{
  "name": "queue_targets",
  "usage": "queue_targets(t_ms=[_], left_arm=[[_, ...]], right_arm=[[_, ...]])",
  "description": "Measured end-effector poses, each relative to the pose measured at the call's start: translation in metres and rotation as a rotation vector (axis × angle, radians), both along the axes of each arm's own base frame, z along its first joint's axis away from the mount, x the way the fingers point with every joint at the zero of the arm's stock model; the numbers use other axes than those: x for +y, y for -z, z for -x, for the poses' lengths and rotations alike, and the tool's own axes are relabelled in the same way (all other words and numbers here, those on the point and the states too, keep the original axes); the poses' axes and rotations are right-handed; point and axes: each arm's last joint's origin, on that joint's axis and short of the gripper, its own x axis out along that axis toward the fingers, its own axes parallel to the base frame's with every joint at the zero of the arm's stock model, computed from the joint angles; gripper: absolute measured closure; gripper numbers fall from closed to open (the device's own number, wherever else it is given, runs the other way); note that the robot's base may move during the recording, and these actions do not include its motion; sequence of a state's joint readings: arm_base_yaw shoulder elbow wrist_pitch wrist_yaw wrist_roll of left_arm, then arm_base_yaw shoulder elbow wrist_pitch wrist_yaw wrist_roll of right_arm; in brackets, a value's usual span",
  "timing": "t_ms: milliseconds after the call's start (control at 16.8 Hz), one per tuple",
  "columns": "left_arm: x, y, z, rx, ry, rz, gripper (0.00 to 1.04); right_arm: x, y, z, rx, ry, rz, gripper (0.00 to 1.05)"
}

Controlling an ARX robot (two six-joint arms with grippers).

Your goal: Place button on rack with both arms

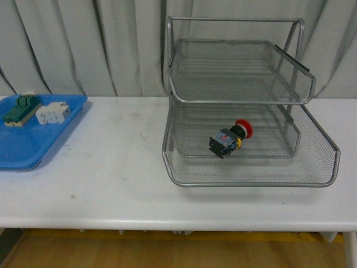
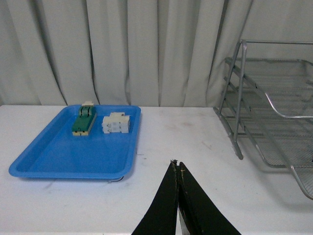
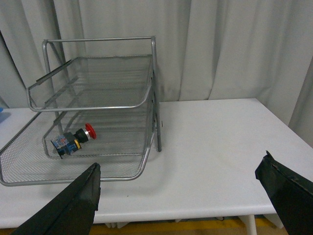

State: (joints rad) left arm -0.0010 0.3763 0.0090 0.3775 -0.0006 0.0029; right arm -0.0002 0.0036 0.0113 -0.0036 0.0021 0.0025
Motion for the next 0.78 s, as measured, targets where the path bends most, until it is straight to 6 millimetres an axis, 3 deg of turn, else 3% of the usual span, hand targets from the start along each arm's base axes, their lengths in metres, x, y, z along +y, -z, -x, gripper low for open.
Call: queue_targets(t_ms=[776], left_arm=[[0.0,0.007,0.022,0.045,0.0,0.0,1.03]], right_arm=[[0.0,0.0,0.0,0.0,0.0,0.0,0.06]])
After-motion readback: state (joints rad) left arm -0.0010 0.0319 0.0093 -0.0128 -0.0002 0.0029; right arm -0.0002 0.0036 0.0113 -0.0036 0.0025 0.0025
